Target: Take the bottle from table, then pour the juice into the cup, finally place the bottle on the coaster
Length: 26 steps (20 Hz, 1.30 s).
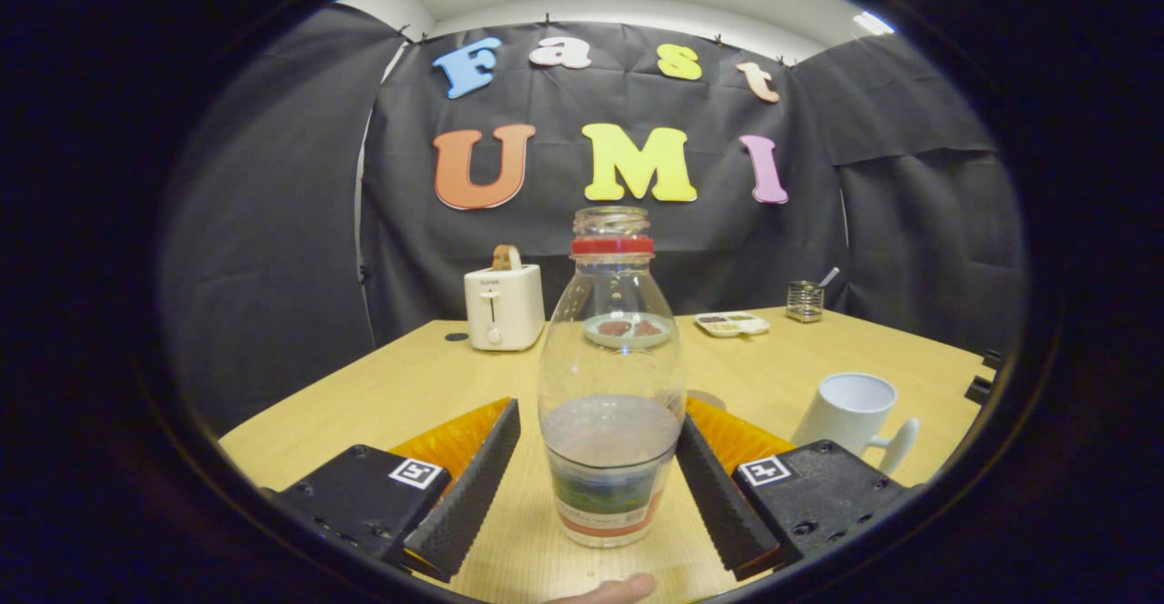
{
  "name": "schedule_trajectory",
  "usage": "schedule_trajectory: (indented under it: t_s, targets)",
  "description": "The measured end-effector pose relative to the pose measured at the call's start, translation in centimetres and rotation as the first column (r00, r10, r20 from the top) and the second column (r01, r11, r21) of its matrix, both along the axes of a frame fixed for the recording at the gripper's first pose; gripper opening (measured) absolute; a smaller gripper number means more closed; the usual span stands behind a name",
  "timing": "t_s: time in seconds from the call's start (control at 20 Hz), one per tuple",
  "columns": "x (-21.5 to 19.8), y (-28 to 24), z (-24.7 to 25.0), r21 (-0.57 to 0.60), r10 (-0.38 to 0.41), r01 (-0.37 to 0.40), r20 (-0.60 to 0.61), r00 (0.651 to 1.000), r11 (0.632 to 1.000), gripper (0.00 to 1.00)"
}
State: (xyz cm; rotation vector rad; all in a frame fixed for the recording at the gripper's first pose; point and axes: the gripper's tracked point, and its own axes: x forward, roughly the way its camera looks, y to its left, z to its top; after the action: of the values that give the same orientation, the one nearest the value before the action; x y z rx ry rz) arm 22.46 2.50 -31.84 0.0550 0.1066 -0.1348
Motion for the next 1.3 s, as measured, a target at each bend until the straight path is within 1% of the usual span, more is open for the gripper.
schedule_trajectory:
  t_s: [0.05,0.1,0.2,0.3,0.4,0.5,0.6,0.75,0.85,0.9,1.0,1.1,1.25,1.3]
  targets:
    - [0.2,0.0,0.1,0.004,0.016,-0.016,0.000,1.000,1.000,0.92]
    - [0.6,0.1,0.0,0.015,0.025,-0.025,-0.010,1.000,1.000,0.81]
    - [0.2,-0.5,0.6,0.051,0.025,-0.025,0.005,1.000,0.998,0.79]
    - [-0.7,-1.8,1.7,0.097,-0.001,-0.001,0.026,1.000,0.995,0.79]
    - [-0.9,-1.9,2.7,0.186,0.023,-0.031,0.046,0.999,0.982,0.78]
    - [-1.0,-1.7,4.1,0.293,0.055,-0.073,0.072,0.996,0.953,0.78]
    - [-1.1,-1.4,5.1,0.377,0.083,-0.109,0.086,0.993,0.920,0.78]
    - [-1.4,-1.9,6.0,0.459,0.094,-0.124,0.089,0.992,0.879,0.78]
    - [-1.6,-2.1,6.4,0.522,0.101,-0.140,0.102,0.990,0.841,0.77]
    - [-1.7,-2.1,6.7,0.560,0.105,-0.151,0.115,0.988,0.815,0.77]
    - [-1.8,-2.0,7.6,0.643,0.121,-0.193,0.154,0.981,0.741,0.77]
    - [-1.6,-2.2,8.0,0.703,0.128,-0.209,0.167,0.978,0.679,0.77]
    - [-1.5,-3.5,8.8,0.775,0.101,-0.216,0.194,0.976,0.594,0.77]
    - [-1.5,-4.0,8.9,0.805,0.090,-0.216,0.200,0.976,0.553,0.77]
